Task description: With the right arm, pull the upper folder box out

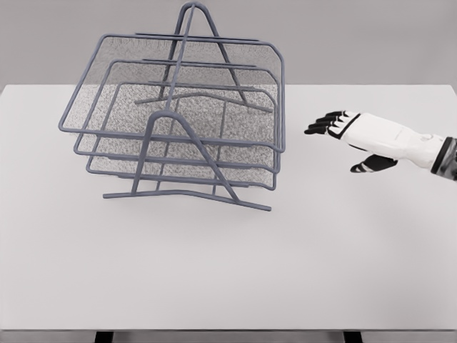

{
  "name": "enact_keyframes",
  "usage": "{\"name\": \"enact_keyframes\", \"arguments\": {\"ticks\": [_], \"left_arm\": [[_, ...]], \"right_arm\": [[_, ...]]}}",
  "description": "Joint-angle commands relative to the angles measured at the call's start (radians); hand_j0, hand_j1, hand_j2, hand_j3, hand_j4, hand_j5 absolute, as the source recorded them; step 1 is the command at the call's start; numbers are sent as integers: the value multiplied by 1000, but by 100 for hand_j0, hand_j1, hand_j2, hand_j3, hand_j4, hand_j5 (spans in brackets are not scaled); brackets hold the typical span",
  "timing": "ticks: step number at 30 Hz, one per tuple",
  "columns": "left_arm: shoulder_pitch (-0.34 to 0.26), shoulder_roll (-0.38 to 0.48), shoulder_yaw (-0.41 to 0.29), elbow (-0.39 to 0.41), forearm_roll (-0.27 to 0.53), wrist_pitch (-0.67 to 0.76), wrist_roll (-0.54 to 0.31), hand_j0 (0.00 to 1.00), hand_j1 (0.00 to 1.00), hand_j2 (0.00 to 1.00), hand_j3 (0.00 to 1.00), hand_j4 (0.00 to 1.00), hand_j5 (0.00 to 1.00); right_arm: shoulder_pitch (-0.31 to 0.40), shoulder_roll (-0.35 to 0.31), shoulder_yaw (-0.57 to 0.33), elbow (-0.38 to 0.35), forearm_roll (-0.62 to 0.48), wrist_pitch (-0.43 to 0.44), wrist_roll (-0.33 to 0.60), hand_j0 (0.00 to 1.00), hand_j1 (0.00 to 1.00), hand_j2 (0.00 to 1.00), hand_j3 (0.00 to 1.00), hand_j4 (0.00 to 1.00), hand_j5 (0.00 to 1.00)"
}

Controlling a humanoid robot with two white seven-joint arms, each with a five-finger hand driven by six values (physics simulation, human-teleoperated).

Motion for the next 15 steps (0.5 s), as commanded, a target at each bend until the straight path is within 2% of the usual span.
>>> {"name": "enact_keyframes", "arguments": {"ticks": [1,2,3,6,10,13,15], "left_arm": [[0,0,0,0,-1,1,0,100,100,100,100,100,100],[0,0,0,-1,-1,0,0,100,100,100,100,100,100],[0,0,0,0,1,0,0,100,100,100,100,100,100],[0,0,0,0,1,1,0,100,100,100,100,100,100],[0,0,0,0,-1,0,0,100,100,100,100,100,100],[0,0,0,0,-1,1,0,100,100,100,100,100,100],[0,0,0,0,-1,1,0,100,100,100,100,100,100]], "right_arm": [[-3,2,13,2,-3,-2,1,100,100,100,100,100,100],[-35,2,17,0,2,-12,17,100,100,100,100,100,100],[-63,4,16,-1,61,-12,30,100,100,100,100,100,100],[-112,42,17,-17,144,-12,29,100,100,100,100,100,100],[-222,162,40,-18,216,-12,29,100,100,100,100,100,100],[-250,211,40,-18,216,-12,27,100,100,100,100,100,100],[-253,251,77,-18,220,-12,27,100,100,100,100,100,100]]}}
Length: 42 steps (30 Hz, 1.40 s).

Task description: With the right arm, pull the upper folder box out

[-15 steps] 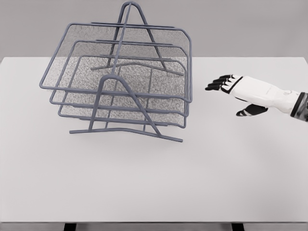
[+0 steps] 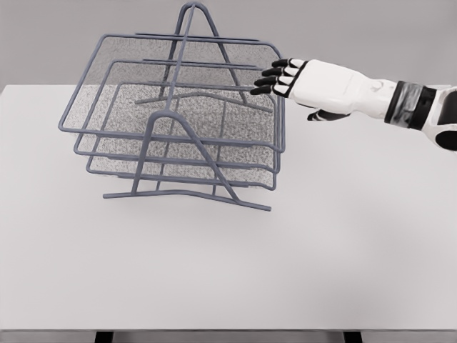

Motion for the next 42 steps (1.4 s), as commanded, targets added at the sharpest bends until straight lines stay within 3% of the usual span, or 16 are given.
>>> {"name": "enact_keyframes", "arguments": {"ticks": [1,10,23,29,35,42], "left_arm": [[0,0,0,0,-1,-1,0,100,100,100,100,100,100],[0,0,0,0,-1,1,0,100,100,100,100,100,100],[0,0,0,-1,-1,-1,0,100,100,100,100,100,100],[0,0,0,0,-1,-1,0,100,100,100,100,100,100],[0,0,0,0,1,-1,0,100,100,100,100,100,100],[0,0,0,0,-1,-1,0,100,100,100,100,100,100]], "right_arm": [[0,56,23,1,7,1,-1,100,100,100,100,100,100],[28,44,72,7,8,1,-4,100,100,100,100,100,100],[55,-176,82,4,-4,1,-7,100,100,100,100,100,100],[58,-314,82,1,-6,1,-97,100,100,100,100,100,100],[117,-427,82,-1,-4,1,-160,100,100,100,100,100,100],[109,-486,65,-2,-6,1,-172,100,100,100,100,100,100]]}}
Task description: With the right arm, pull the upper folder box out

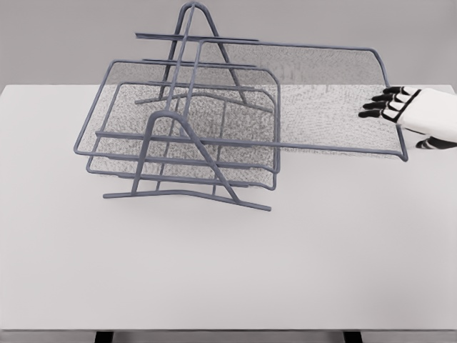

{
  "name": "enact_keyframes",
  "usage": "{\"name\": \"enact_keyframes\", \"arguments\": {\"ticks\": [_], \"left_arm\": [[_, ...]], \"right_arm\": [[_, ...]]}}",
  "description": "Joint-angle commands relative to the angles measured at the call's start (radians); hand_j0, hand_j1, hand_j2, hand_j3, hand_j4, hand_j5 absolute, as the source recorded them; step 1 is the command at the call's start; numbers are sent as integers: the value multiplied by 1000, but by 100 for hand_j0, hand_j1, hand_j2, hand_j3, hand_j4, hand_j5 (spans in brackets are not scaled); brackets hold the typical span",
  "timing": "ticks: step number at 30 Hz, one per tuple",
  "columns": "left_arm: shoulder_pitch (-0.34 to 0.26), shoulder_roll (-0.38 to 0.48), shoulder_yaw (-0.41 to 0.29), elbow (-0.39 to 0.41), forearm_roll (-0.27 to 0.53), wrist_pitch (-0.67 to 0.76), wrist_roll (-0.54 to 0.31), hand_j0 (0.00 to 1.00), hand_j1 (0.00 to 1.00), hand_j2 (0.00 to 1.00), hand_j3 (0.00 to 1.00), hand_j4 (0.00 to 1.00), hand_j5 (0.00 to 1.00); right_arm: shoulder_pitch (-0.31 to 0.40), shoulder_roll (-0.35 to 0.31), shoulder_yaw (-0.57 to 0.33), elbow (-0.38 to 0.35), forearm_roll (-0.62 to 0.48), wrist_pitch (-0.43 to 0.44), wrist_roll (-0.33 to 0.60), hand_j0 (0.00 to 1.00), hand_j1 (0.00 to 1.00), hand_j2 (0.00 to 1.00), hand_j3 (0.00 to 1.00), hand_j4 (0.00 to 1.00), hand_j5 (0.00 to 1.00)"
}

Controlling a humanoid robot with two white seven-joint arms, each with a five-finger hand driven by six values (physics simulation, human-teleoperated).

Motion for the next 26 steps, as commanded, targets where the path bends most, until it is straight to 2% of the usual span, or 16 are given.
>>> {"name": "enact_keyframes", "arguments": {"ticks": [1,2,4,6,7,8,9,10,12,14,15,17,24,26], "left_arm": [[0,0,0,0,-1,1,0,100,100,100,100,100,100],[0,0,0,0,-1,-1,0,100,100,100,100,100,100],[0,0,0,0,-1,1,0,100,100,100,100,100,100],[0,0,0,0,-1,1,0,100,100,100,100,100,100],[0,0,0,0,-1,1,0,100,100,100,100,100,100],[0,0,0,0,-1,1,0,100,100,100,100,100,100],[0,0,0,0,-1,-1,0,100,100,100,100,100,100],[0,0,0,0,-1,-1,0,100,100,100,100,100,100],[0,0,0,0,1,1,0,100,100,100,100,100,100],[0,0,0,0,-1,-1,0,100,100,100,100,100,100],[0,0,0,0,-1,-1,0,100,100,100,100,100,100],[0,0,0,0,-1,-1,0,100,100,100,100,100,100],[0,0,0,0,-1,-1,0,100,100,100,100,100,100],[21,0,-2,7,2,4,0,100,100,100,100,100,100]], "right_arm": [[0,-19,-18,7,32,-2,-1,100,100,100,100,100,100],[-6,-22,-23,7,32,-2,-2,100,100,100,100,100,100],[-3,-94,-121,-1,20,-2,-2,100,100,100,100,100,100],[0,-104,-139,-3,-167,-2,-1,100,100,100,100,100,100],[0,-102,-148,-10,-193,-2,-1,100,100,100,100,100,100],[-5,-88,-159,-30,-195,-2,-1,100,100,100,100,100,100],[-9,-47,-188,-41,-195,-2,-1,100,100,100,100,100,100],[-5,-32,-188,-93,-195,-2,-1,100,100,100,100,100,100],[-11,10,-185,-118,-196,-2,-1,100,100,100,100,100,100],[37,48,-179,-205,-195,-2,1,100,100,100,100,100,100],[35,39,-181,-231,-196,-2,1,100,100,100,100,100,100],[44,-39,-181,-263,-195,-2,13,100,100,100,100,100,100],[77,-52,-179,-270,-195,-2,11,100,100,100,100,100,100],[78,-84,-176,-270,-195,-2,11,100,100,100,100,100,100]]}}
